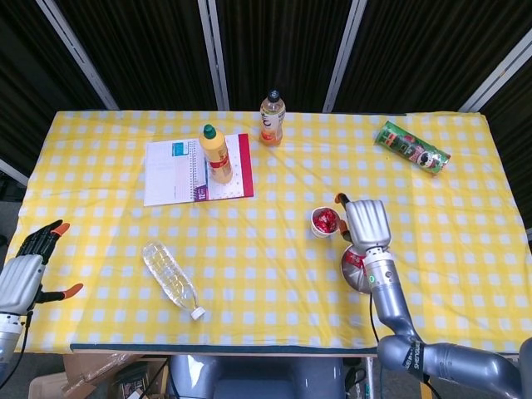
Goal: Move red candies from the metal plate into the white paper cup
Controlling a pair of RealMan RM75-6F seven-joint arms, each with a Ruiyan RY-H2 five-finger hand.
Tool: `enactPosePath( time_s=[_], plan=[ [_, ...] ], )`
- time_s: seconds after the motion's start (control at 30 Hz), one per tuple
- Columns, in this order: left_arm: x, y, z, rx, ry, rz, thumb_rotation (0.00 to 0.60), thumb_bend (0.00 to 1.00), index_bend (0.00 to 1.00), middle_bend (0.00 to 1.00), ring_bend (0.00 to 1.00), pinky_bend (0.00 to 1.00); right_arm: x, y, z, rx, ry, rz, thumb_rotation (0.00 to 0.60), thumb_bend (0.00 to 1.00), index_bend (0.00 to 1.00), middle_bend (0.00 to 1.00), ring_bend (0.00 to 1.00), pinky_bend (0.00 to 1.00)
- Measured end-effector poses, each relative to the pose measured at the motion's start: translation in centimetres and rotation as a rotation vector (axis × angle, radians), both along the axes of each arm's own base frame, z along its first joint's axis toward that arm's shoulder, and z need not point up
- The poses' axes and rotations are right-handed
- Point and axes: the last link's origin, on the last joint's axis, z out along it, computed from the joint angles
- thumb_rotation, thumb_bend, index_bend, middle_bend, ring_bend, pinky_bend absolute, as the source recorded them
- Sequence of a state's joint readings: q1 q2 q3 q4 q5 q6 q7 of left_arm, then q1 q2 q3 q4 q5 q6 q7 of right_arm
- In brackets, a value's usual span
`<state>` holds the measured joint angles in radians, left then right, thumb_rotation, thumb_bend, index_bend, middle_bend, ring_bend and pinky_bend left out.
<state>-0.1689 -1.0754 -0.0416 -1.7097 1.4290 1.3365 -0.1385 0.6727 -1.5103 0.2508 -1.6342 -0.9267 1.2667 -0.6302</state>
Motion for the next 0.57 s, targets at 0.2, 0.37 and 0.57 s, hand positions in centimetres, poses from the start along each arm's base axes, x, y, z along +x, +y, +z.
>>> enactPosePath(
  time_s=[0.2,0.37,0.57],
  plan=[
    [-0.1,-0.2,0.2,0.01,0.022,-0.017,0.6,0.04,0.0,0.0,0.0,0.0,-1.8,2.5,3.3,-0.105,-0.009,0.052,0.6,0.47,0.19,0.55,0.55,0.73],
    [-0.2,-0.4,0.3,0.022,0.051,-0.035,0.6,0.04,0.0,0.0,0.0,0.0,-5.4,6.7,6.3,-0.179,0.033,0.088,0.6,0.45,0.04,0.25,0.16,0.37],
    [-0.4,-0.8,0.6,0.051,0.112,-0.066,0.6,0.04,0.0,0.0,0.0,0.0,-10.2,13.0,9.2,-0.155,0.117,0.044,0.6,0.38,0.0,0.0,0.0,0.17]
  ],
)
